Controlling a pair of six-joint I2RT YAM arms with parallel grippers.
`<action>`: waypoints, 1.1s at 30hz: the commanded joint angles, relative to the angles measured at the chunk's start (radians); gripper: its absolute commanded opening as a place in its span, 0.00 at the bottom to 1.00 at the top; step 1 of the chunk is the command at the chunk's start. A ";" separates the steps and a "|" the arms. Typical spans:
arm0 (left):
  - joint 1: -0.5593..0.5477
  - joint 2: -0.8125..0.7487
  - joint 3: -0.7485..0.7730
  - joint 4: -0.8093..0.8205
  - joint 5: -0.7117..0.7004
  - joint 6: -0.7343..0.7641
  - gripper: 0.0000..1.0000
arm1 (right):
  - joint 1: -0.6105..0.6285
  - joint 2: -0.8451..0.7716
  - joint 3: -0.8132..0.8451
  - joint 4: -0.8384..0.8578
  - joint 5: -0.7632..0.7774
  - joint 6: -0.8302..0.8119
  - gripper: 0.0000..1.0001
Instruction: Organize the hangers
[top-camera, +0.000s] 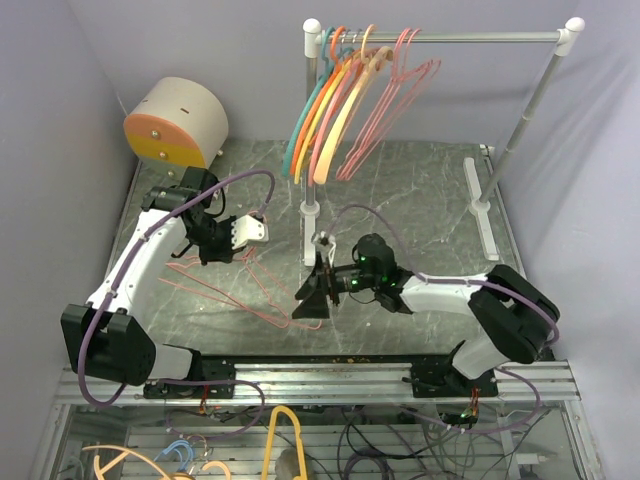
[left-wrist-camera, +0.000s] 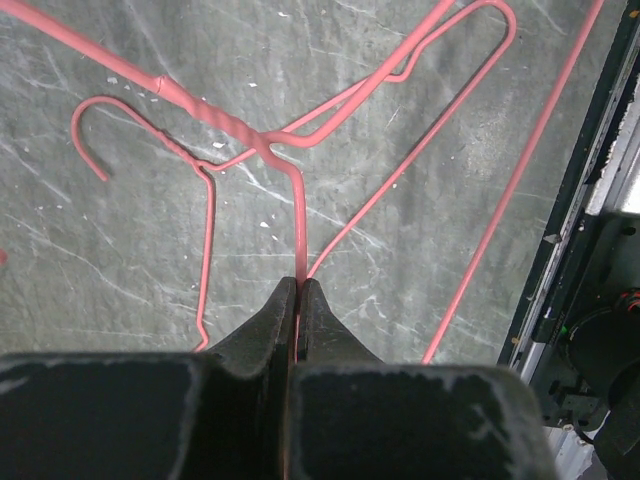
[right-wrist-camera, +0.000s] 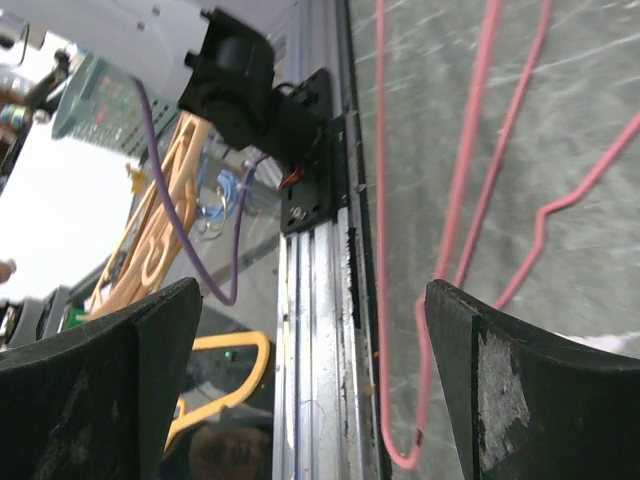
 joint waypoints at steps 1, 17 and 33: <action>-0.012 0.006 0.010 0.010 0.032 -0.008 0.07 | 0.057 0.080 0.046 -0.056 -0.048 -0.072 0.93; -0.020 0.009 0.018 -0.006 0.028 -0.015 0.07 | 0.107 -0.001 0.088 -0.276 0.064 -0.227 0.92; -0.062 -0.022 0.053 -0.072 0.060 -0.027 0.07 | 0.086 -0.099 0.050 -0.370 0.292 -0.305 0.97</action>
